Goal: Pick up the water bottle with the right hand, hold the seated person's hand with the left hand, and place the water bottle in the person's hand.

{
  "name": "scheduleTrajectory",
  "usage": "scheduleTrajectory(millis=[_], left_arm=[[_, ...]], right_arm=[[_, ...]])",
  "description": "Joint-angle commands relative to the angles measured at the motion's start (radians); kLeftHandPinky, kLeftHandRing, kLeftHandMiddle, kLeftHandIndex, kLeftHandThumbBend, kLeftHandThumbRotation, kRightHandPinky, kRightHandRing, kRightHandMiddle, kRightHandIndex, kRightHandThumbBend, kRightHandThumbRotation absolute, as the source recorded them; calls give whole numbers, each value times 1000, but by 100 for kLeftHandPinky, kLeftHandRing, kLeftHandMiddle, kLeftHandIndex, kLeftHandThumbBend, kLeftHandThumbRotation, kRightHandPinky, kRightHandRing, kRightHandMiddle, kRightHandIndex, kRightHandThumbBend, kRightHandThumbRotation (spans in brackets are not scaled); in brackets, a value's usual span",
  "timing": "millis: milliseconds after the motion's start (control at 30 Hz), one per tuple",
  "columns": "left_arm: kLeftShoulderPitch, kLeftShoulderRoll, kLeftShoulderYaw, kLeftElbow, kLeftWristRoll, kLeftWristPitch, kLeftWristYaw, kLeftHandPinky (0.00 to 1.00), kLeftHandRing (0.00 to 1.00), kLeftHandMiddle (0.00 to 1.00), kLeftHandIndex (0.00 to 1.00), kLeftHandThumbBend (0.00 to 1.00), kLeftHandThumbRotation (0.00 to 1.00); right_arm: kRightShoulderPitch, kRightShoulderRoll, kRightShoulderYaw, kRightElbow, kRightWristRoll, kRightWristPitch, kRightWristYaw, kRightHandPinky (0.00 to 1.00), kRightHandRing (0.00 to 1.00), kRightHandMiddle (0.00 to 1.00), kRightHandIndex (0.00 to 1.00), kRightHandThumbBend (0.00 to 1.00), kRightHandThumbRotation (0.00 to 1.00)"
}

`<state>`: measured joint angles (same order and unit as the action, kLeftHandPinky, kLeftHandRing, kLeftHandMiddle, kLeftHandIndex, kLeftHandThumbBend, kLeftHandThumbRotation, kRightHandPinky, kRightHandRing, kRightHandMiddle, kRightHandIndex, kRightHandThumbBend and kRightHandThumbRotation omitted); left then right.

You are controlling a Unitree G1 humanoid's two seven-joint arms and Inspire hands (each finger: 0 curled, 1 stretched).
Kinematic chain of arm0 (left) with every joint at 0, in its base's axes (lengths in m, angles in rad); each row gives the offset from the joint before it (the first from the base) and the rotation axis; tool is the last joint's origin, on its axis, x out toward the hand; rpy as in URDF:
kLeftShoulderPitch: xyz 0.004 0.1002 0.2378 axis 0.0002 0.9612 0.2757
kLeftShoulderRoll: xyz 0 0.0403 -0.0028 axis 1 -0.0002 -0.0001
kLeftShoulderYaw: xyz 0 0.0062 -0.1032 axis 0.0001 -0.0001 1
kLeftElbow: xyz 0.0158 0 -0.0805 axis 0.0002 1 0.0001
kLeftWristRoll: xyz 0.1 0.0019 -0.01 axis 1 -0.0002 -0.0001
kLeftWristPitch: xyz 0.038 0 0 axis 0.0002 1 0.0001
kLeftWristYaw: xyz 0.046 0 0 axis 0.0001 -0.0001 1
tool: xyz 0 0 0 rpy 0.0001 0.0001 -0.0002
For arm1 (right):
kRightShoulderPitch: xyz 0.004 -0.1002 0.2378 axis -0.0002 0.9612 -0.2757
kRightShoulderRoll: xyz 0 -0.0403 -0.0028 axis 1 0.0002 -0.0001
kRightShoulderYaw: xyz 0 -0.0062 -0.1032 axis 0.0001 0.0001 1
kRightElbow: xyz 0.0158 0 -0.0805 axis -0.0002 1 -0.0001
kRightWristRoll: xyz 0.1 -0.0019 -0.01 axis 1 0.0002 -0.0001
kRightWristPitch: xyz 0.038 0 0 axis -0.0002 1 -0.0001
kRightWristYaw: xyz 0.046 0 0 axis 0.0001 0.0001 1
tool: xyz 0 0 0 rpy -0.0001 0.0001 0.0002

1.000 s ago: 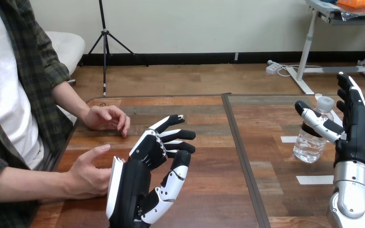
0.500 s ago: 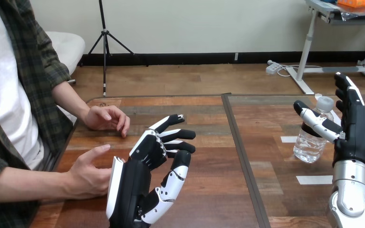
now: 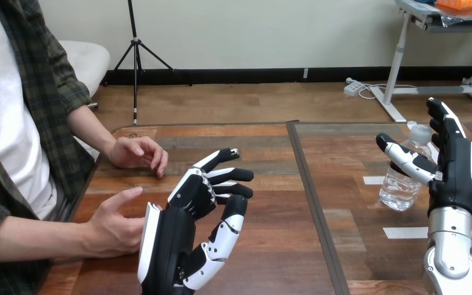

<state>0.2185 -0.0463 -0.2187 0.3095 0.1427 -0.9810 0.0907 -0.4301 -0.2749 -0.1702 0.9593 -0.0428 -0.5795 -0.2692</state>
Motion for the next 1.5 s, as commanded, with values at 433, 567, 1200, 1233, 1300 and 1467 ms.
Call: scheduleTrajectory(millis=[433, 567, 1200, 1233, 1300, 1467], left_arm=[[-8, -24, 2, -27, 13, -3, 4, 47, 59, 66, 76, 30, 46], [-7, -25, 3, -29, 19, 0, 6, 48, 59, 66, 76, 30, 46], [-4, -25, 4, -29, 24, -2, 8, 47, 58, 65, 76, 29, 47], [-3, -25, 4, -29, 25, -3, 9, 47, 58, 65, 76, 29, 47], [-3, -25, 2, -27, 21, -5, 7, 47, 58, 66, 77, 29, 47], [-1, -26, 2, -28, 24, -4, 9, 47, 58, 66, 77, 29, 47]], right_arm=[[-122, -38, 2, 51, -24, 10, -2, 93, 92, 90, 86, 69, 0], [-128, -39, 0, 63, -21, 14, 1, 94, 92, 90, 86, 69, 0], [-145, -28, -30, 98, 28, 48, 28, 92, 90, 89, 86, 70, 0], [-146, -28, -31, 99, 31, 49, 31, 91, 90, 89, 86, 70, 0], [-147, -27, -35, 105, 37, 47, 40, 91, 90, 89, 86, 69, 0], [-150, -23, -45, 114, 49, 55, 48, 91, 91, 90, 87, 68, 0]])
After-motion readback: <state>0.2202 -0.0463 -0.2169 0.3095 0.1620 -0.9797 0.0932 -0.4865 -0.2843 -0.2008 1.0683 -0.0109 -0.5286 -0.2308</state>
